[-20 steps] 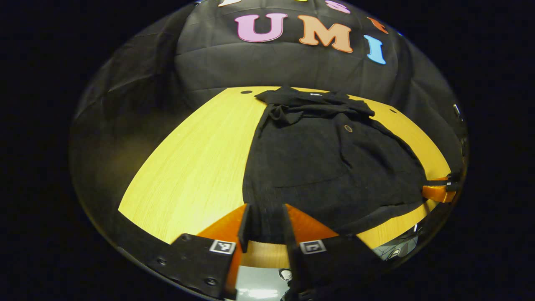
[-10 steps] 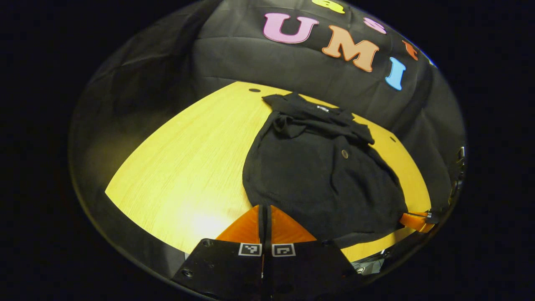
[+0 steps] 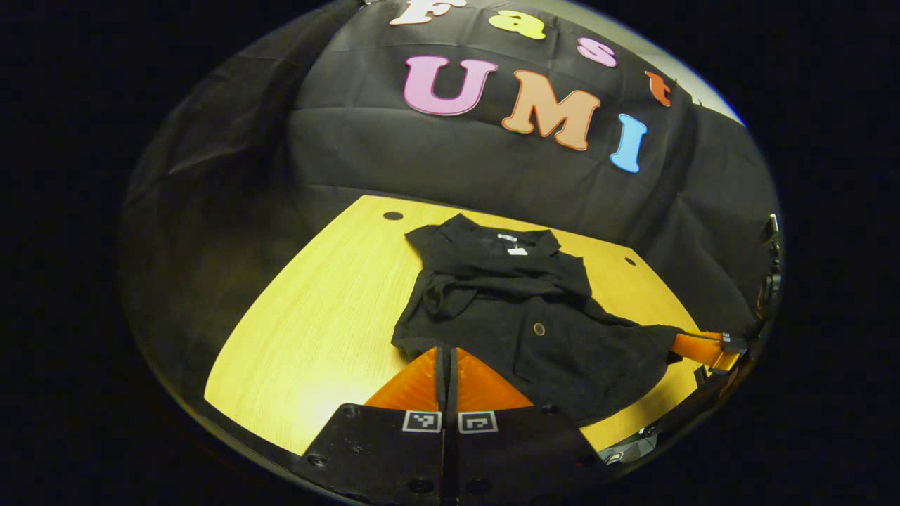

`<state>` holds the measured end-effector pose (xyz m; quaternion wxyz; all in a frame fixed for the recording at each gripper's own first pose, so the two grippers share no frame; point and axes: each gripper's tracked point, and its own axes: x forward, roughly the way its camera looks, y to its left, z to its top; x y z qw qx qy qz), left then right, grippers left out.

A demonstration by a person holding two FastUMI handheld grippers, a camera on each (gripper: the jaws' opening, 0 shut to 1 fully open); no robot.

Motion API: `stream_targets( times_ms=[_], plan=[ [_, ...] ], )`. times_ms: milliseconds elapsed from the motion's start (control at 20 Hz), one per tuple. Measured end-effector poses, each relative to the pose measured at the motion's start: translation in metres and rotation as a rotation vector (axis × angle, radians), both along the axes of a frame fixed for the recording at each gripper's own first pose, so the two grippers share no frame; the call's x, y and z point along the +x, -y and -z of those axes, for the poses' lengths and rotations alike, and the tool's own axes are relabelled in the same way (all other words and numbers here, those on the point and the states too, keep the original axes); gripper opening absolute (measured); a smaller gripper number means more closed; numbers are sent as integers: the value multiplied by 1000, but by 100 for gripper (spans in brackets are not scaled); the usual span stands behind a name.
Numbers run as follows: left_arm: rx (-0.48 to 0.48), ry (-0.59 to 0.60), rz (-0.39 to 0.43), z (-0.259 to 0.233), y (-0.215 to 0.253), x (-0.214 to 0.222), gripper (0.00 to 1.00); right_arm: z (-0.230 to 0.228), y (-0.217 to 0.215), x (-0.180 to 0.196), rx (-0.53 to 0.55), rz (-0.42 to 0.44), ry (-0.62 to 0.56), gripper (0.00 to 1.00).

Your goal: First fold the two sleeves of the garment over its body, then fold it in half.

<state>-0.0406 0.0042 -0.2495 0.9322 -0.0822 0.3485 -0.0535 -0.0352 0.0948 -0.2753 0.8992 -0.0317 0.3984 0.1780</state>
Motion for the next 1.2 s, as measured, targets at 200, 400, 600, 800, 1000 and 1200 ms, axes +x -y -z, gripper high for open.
stream_targets(
  times_ms=[200,400,600,800,1000,1200],
  plan=[
    [0,49,-4,-28,-4,48,0,-28,-3,37,21,-3,55,2],
    [5,85,-10,-45,-4,95,0,-41,-8,87,43,-6,81,2],
    [65,119,5,-48,-5,141,0,-50,-14,137,56,-17,110,2],
    [67,155,1,-52,3,194,0,-51,-23,189,64,-29,153,2],
    [62,177,-9,-48,4,243,0,-41,-25,234,67,-30,155,2],
    [75,166,-24,-32,3,284,0,-24,-28,285,70,-20,146,2]
  ],
)
